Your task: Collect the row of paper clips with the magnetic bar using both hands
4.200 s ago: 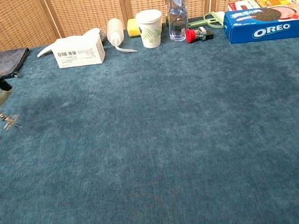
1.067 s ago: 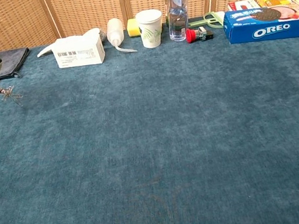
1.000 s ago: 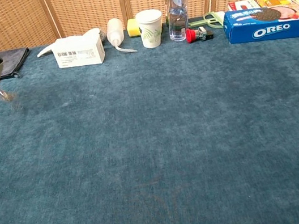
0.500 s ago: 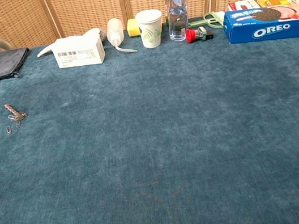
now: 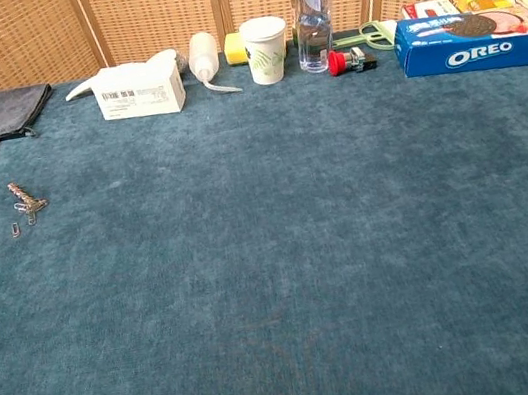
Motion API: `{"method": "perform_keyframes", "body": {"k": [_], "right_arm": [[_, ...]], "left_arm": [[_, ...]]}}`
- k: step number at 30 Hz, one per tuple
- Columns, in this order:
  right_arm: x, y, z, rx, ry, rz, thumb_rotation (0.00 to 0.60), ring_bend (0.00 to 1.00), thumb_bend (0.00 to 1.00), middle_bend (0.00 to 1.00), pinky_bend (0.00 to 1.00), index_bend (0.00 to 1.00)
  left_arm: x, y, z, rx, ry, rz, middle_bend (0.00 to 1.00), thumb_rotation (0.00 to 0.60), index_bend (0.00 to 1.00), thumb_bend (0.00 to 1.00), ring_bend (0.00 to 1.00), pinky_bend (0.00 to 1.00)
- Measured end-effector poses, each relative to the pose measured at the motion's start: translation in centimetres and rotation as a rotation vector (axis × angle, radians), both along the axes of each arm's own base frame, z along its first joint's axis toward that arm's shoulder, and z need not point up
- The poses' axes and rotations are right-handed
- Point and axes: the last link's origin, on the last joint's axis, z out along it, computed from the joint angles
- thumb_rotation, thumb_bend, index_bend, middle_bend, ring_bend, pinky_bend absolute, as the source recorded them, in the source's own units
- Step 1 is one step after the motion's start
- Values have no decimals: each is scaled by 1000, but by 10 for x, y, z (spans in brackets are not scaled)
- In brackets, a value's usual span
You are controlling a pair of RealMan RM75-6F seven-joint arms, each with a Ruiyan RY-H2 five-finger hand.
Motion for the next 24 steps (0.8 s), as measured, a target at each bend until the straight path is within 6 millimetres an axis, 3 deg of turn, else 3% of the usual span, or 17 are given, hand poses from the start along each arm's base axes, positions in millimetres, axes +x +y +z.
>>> {"method": "perform_keyframes", "body": {"k": [5, 12, 24], "right_arm": [[2, -1, -4, 14, 38, -8, 600, 155, 424, 238, 198, 219], [6, 3, -11, 34, 103, -20, 600, 123, 425, 226, 165, 214], [4, 20, -17, 35, 155, -34, 600, 117, 425, 226, 139, 226]], "left_arm": [[-15, -38, 10, 43, -45, 44, 235, 600, 77, 412, 251, 390], [-35, -98, 17, 112, -111, 97, 235, 600, 77, 412, 250, 389], [-42, -148, 11, 153, -169, 127, 235, 600, 104, 412, 246, 371]]}}
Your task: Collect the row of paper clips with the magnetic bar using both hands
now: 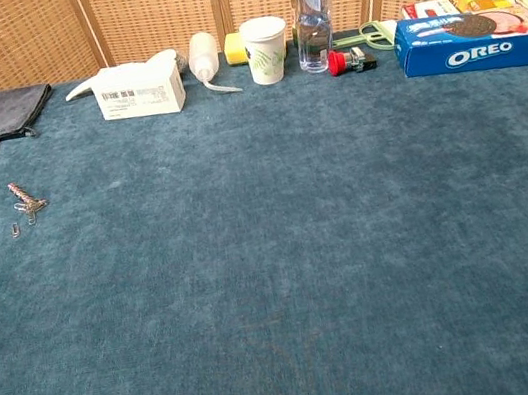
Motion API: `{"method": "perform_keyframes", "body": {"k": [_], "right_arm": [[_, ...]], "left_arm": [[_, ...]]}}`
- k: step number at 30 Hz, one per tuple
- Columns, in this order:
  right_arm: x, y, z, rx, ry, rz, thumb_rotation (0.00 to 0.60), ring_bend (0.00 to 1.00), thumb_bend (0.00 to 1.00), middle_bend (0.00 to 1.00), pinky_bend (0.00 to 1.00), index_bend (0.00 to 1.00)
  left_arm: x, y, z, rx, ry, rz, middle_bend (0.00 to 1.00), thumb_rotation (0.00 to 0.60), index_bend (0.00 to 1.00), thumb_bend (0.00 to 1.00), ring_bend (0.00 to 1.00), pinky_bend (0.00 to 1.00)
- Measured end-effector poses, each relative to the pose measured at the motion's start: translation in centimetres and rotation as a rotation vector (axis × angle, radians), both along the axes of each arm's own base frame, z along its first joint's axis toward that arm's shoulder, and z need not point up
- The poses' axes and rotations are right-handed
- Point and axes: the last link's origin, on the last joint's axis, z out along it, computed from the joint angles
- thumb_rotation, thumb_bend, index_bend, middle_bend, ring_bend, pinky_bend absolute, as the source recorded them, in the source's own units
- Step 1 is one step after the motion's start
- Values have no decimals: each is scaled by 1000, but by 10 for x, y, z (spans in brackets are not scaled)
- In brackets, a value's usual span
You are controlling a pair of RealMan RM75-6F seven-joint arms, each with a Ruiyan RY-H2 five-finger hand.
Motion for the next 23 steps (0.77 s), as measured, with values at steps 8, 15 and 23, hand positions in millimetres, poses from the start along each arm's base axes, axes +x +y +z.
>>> {"method": "perform_keyframes", "body": {"k": [8, 15, 23], "right_arm": [[0, 8, -5, 83, 52, -18, 600, 117, 425, 225, 139, 239], [-3, 10, -9, 127, 46, -48, 600, 117, 425, 226, 139, 240], [-5, 10, -9, 130, 42, -60, 600, 117, 425, 226, 139, 252]], "left_arm": [[7, -7, -3, -4, -21, -8, 235, 600, 120, 412, 243, 371], [12, -5, -1, 1, -23, -11, 235, 600, 123, 412, 242, 371], [14, 0, -4, -10, -21, -9, 234, 600, 124, 412, 242, 371]]}}
